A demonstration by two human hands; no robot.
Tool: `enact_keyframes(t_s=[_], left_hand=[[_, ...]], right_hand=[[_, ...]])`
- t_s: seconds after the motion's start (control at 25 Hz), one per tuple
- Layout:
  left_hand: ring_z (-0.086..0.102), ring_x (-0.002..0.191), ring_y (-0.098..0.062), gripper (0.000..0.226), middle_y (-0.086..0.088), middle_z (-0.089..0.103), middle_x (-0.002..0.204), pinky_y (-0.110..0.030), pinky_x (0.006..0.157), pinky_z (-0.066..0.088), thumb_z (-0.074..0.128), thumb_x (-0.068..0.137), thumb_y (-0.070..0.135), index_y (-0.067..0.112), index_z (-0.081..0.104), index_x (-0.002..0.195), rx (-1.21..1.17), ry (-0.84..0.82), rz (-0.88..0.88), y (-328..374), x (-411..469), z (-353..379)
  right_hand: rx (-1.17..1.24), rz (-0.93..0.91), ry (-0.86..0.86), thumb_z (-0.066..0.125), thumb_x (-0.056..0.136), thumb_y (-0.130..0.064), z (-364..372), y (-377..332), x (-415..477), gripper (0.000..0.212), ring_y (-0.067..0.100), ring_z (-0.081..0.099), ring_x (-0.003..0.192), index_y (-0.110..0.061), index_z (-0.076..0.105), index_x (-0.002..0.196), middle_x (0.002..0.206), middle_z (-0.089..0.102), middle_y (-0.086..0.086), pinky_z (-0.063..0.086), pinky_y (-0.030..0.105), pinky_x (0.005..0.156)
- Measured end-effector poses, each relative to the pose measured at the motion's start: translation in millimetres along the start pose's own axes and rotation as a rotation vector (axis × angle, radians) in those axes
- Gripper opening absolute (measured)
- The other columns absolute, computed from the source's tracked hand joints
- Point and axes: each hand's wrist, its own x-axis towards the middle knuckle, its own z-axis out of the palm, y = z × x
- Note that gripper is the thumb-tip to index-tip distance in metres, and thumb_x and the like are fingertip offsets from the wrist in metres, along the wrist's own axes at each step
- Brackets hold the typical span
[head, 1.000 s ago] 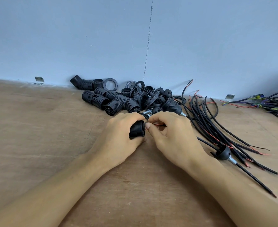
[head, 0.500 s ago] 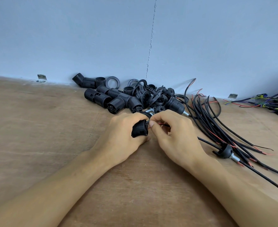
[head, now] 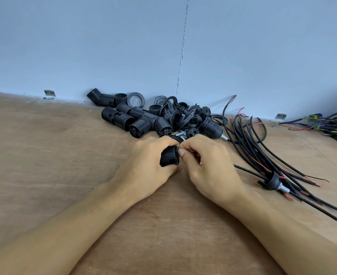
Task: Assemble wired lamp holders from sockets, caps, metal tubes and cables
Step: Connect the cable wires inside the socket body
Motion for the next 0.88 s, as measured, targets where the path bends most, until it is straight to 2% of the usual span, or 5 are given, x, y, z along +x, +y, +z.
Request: enact_keyframes(t_s=[0.32, 0.48, 0.68, 0.8, 0.88], left_hand=[[0.065, 0.087, -0.009, 0.045, 0.008, 0.069, 0.094, -0.031, 0.074, 0.055, 0.079, 0.072, 0.038, 0.038, 0.067, 0.116, 0.022, 0.002, 0.001, 3.0, 0.4, 1.2], [0.064, 0.087, -0.007, 0.045, 0.010, 0.068, 0.094, -0.028, 0.075, 0.054, 0.079, 0.073, 0.039, 0.040, 0.066, 0.117, 0.013, -0.009, -0.008, 2.4, 0.7, 1.0], [0.062, 0.086, -0.005, 0.046, 0.012, 0.068, 0.094, -0.021, 0.074, 0.048, 0.080, 0.073, 0.043, 0.041, 0.063, 0.116, 0.033, -0.001, -0.007, 0.9, 2.1, 2.8], [0.062, 0.087, -0.002, 0.048, 0.014, 0.068, 0.095, -0.016, 0.073, 0.045, 0.085, 0.073, 0.044, 0.041, 0.064, 0.116, 0.031, -0.004, -0.019, -0.2, 1.2, 3.1], [0.062, 0.088, -0.004, 0.047, 0.014, 0.068, 0.096, -0.018, 0.074, 0.047, 0.086, 0.074, 0.042, 0.041, 0.065, 0.116, 0.025, -0.013, -0.028, 1.2, 1.5, 2.1]], right_hand=[[-0.003, 0.025, 0.010, 0.065, 0.092, -0.014, 3.1, -0.5, 0.2, 0.010, 0.006, 0.048, 0.071, -0.021, 0.066, 0.086, 0.077, 0.055, -0.015, 0.034, 0.022, 0.064], [0.055, 0.090, 0.051, 0.066, 0.091, -0.017, 2.8, 0.0, 0.0, 0.012, 0.009, 0.057, 0.072, -0.027, 0.070, 0.085, 0.077, 0.063, -0.013, 0.039, 0.015, 0.064], [0.107, 0.160, 0.086, 0.068, 0.089, -0.023, 0.9, 2.1, -1.0, 0.006, 0.007, 0.063, 0.073, -0.027, 0.072, 0.090, 0.079, 0.070, -0.015, 0.049, 0.023, 0.068], [0.067, 0.163, 0.067, 0.066, 0.090, -0.021, 1.6, 2.2, -1.3, 0.008, 0.008, 0.058, 0.067, -0.025, 0.070, 0.085, 0.073, 0.068, -0.012, 0.046, 0.023, 0.064], [0.046, 0.145, 0.043, 0.065, 0.091, -0.019, 1.8, 1.6, -0.4, 0.011, 0.010, 0.055, 0.065, -0.026, 0.067, 0.082, 0.070, 0.064, -0.011, 0.042, 0.023, 0.061]])
